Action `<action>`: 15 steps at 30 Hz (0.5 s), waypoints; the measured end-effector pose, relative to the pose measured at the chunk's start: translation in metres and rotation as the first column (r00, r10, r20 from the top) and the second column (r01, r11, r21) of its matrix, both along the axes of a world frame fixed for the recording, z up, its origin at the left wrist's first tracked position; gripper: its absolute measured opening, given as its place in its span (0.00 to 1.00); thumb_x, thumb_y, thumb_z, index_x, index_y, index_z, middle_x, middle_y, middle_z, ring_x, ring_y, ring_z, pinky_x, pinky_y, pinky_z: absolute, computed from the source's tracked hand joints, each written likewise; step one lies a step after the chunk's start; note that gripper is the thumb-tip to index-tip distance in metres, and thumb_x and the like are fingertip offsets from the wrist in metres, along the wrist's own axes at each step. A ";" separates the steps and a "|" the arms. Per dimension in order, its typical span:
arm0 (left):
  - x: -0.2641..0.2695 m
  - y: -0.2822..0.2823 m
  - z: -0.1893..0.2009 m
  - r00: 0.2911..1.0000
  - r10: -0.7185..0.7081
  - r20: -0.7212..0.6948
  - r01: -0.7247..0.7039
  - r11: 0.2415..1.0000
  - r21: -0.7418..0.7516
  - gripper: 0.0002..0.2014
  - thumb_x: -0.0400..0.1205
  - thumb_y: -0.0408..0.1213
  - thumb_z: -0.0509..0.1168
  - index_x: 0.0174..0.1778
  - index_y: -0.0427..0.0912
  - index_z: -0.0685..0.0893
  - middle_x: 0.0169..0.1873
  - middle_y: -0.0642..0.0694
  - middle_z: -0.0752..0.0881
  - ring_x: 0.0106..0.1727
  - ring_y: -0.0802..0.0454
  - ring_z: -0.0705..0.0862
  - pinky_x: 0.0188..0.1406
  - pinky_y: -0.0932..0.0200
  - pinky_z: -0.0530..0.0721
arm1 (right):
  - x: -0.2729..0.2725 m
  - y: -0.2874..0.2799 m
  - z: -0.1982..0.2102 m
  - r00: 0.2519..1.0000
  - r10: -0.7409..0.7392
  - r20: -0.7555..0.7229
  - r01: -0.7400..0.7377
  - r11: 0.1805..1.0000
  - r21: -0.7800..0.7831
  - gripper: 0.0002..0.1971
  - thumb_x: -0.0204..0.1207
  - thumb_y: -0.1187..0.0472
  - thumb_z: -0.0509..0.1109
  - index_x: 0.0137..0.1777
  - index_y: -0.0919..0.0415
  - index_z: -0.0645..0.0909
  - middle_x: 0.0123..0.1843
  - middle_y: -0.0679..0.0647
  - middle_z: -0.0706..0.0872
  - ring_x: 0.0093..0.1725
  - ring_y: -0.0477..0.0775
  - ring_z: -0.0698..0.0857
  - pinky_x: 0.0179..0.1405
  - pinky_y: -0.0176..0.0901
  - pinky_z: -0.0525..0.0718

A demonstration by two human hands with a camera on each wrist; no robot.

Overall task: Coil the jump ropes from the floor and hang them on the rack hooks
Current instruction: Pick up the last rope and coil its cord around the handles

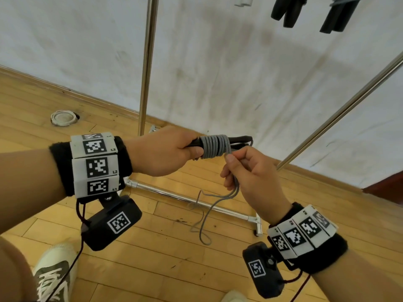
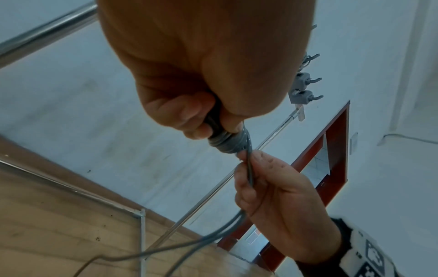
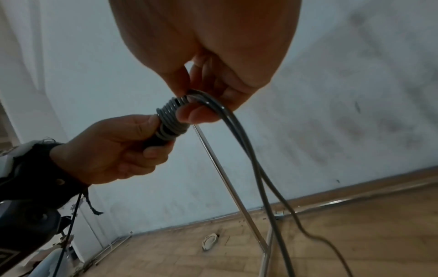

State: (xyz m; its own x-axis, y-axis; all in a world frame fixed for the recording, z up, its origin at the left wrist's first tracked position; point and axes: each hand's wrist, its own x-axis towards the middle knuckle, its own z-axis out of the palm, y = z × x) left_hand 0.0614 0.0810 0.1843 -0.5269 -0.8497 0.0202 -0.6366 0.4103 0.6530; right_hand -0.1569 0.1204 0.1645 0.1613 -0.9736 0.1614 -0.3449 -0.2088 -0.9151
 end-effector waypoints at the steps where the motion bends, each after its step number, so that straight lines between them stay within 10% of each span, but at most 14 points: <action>1: 0.000 0.000 0.001 1.000 0.015 -0.016 -0.015 1.000 0.010 0.10 0.88 0.44 0.57 0.42 0.50 0.77 0.31 0.48 0.82 0.28 0.54 0.78 0.28 0.60 0.78 | 0.000 0.001 -0.002 0.999 0.003 0.039 -0.003 1.000 -0.003 0.05 0.85 0.67 0.64 0.49 0.62 0.81 0.36 0.57 0.89 0.31 0.53 0.86 0.33 0.44 0.86; 7: 0.004 0.006 0.008 0.995 -0.022 -0.099 0.029 0.997 0.072 0.10 0.88 0.43 0.58 0.43 0.45 0.78 0.27 0.52 0.80 0.22 0.62 0.75 0.24 0.67 0.74 | -0.004 0.003 -0.005 0.993 0.041 0.109 -0.043 0.999 0.016 0.05 0.82 0.69 0.67 0.48 0.68 0.85 0.35 0.60 0.90 0.30 0.52 0.87 0.33 0.42 0.87; 15: 0.013 0.012 0.019 0.978 -0.133 -0.162 0.161 0.972 0.173 0.07 0.88 0.43 0.58 0.49 0.50 0.81 0.25 0.52 0.80 0.23 0.57 0.74 0.23 0.66 0.75 | -0.013 0.001 -0.010 0.980 0.065 -0.187 -0.089 0.989 -0.120 0.15 0.80 0.44 0.65 0.39 0.48 0.88 0.24 0.52 0.84 0.21 0.48 0.77 0.24 0.38 0.78</action>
